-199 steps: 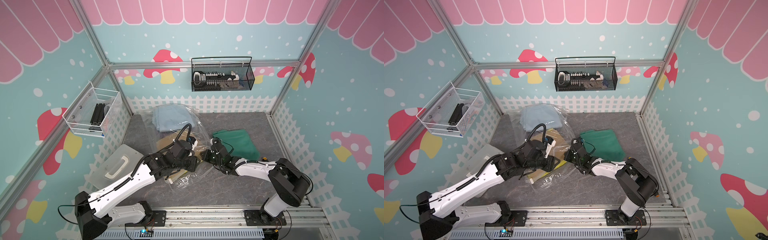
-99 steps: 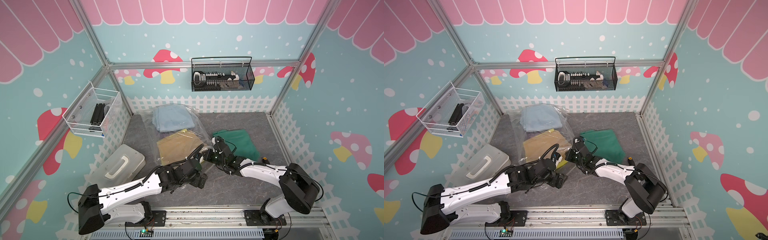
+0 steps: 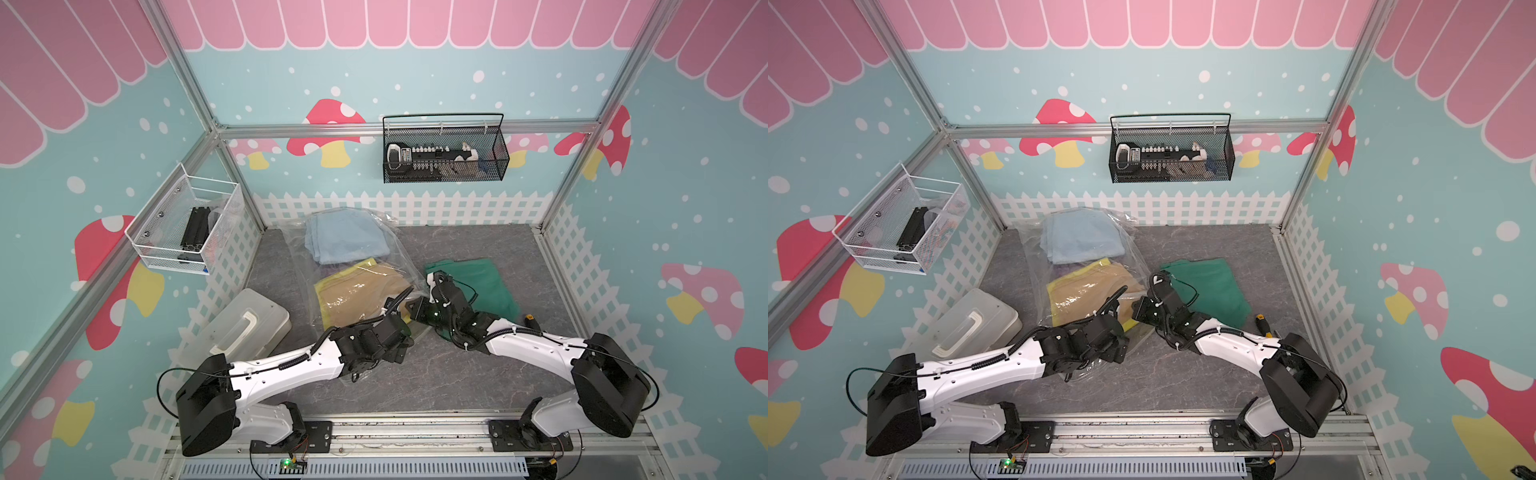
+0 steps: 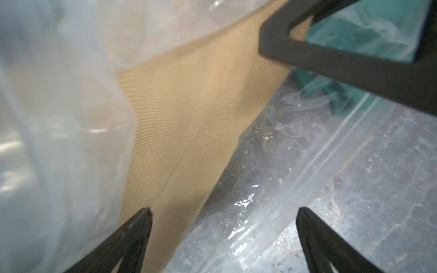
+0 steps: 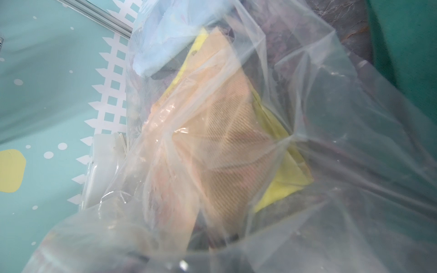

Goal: Take the trousers out of the vacuum bag
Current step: Take out the trousers from the vacuum bag.

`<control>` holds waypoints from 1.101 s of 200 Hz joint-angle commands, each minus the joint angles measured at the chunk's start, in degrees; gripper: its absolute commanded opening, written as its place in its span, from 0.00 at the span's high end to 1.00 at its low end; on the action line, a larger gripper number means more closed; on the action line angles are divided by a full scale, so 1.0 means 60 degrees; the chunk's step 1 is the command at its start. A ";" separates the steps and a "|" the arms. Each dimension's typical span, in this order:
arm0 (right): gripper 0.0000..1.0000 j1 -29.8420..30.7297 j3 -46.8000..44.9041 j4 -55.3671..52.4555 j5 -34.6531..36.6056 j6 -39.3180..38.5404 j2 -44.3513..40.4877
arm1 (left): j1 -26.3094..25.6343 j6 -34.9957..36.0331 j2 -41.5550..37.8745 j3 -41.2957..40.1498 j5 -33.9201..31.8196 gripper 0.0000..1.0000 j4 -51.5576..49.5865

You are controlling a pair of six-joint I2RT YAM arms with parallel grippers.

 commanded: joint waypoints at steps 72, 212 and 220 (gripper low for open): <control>1.00 -0.0322 0.0082 0.0048 0.0063 -0.0087 -0.0557 | 0.0570 0.0533 0.1542 0.0515 -0.1143 0.28 0.0017; 0.28 -0.0355 -0.1282 0.1682 -0.0644 0.2270 -0.0025 | 0.0728 0.0796 0.1648 0.0883 -0.0982 1.00 0.0138; 0.27 -0.0344 -0.1313 0.1881 -0.0655 0.2402 0.0122 | 0.0737 0.0792 0.1629 0.0889 -0.0986 1.00 0.0138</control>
